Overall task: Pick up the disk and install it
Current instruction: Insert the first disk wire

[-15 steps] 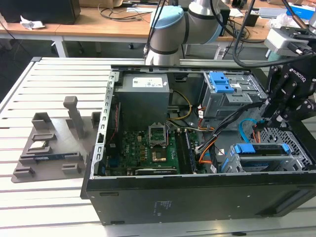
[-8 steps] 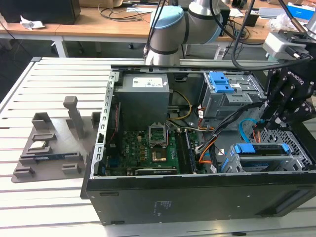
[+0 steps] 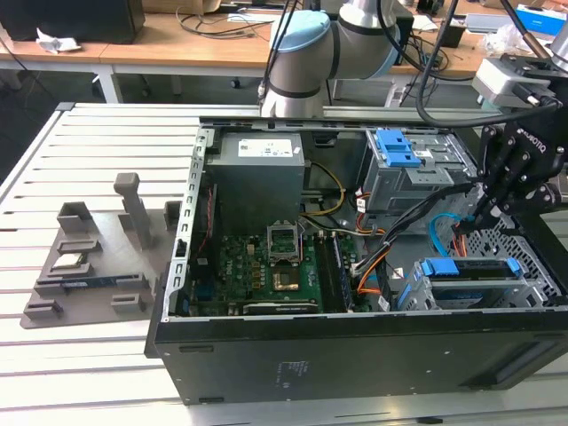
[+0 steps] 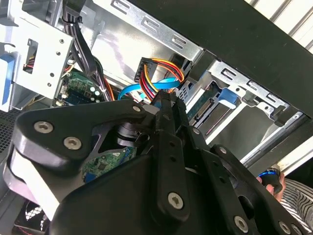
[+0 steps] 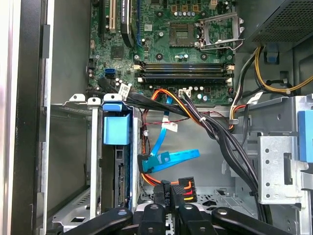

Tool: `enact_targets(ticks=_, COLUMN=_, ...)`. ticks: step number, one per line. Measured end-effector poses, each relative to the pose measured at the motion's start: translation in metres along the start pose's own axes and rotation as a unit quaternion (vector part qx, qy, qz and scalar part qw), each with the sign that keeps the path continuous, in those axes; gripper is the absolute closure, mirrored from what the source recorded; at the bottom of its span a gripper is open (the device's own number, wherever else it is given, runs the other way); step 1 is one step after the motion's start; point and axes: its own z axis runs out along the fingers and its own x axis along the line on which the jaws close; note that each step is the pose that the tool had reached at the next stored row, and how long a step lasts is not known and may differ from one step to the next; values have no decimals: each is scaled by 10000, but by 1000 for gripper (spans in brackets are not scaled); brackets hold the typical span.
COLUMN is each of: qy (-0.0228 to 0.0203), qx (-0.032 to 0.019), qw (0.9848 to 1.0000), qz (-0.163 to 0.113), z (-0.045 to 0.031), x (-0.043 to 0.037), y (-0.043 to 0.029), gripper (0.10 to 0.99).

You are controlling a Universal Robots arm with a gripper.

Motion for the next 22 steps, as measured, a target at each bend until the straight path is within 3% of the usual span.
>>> enact_targets(ticks=8, qy=-2, qx=0, qw=10000, qz=0, z=3, x=2, y=0, gripper=914)
enact_targets(ticks=22, qy=0, qx=0, qw=10000, qz=0, z=10, x=104, y=2, gripper=914)
